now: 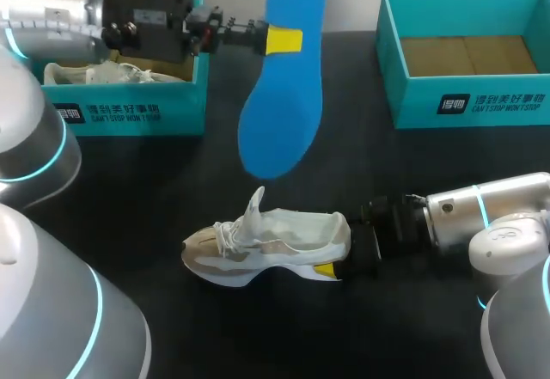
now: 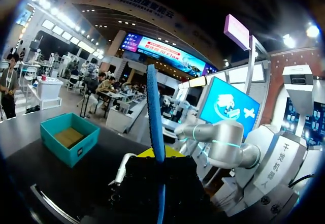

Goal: Take the shoe out of the shoebox, open the shoe tongue, remove and reinsert the insole, then place the shoe into the shoebox

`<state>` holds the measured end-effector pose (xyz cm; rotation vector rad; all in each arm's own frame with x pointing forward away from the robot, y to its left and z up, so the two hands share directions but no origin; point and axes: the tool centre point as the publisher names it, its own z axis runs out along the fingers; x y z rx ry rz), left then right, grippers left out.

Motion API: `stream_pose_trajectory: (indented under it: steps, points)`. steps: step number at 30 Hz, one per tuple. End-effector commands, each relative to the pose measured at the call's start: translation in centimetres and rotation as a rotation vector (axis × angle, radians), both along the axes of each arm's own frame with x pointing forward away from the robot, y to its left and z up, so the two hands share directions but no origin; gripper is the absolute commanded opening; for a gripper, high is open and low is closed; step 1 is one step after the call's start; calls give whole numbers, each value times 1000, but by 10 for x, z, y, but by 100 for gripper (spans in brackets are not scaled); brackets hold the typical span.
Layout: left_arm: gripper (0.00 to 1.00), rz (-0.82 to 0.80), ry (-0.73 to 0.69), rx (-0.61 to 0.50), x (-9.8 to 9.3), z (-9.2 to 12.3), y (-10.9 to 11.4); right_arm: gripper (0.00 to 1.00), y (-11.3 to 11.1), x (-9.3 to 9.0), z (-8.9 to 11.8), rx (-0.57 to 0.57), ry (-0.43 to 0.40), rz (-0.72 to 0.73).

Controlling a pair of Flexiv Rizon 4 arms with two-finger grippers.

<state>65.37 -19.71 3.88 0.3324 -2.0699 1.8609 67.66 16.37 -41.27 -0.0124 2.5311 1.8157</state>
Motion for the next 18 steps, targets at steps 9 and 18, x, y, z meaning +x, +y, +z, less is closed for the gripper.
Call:
stream_pose_trajectory:
  steps: [9,18]
  points:
    - [0,15,47,11,-20,21,29,0,2,-1,1,-6,0,0]
    - [0,35,71,1,-28,23,24,0,2,-1,1,-6,0,0]
